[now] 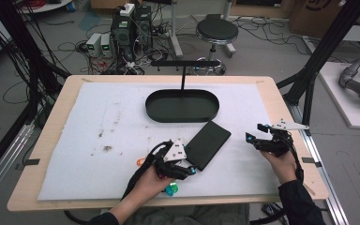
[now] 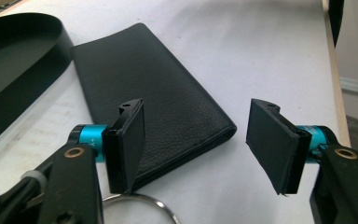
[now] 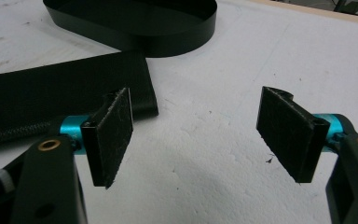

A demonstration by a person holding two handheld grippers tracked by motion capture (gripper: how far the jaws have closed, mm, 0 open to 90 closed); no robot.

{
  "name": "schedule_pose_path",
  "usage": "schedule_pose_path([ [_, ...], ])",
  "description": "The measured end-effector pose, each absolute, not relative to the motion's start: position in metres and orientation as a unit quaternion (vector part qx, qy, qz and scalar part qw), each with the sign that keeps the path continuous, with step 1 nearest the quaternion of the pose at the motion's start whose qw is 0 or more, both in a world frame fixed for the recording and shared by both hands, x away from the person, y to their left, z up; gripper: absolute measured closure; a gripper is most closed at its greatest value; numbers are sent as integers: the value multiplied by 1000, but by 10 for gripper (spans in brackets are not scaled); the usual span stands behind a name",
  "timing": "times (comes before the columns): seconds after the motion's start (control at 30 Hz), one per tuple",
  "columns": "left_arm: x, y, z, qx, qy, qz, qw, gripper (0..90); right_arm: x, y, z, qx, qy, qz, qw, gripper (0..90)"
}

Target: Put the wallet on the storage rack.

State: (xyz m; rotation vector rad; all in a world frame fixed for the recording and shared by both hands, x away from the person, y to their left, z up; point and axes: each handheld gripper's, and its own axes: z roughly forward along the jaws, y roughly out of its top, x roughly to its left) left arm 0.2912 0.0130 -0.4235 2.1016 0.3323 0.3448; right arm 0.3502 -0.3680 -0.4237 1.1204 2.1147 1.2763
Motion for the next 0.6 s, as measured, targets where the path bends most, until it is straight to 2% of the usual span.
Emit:
schedule_pose_path([
  [0.4, 284, -25, -431, 892, 102, 185, 400, 432, 350, -370, -423, 406, 760, 462, 212, 273],
  [0.6, 288, -36, -437, 905, 99, 189, 367, 434, 350, -369, -423, 405, 760, 462, 212, 273],
])
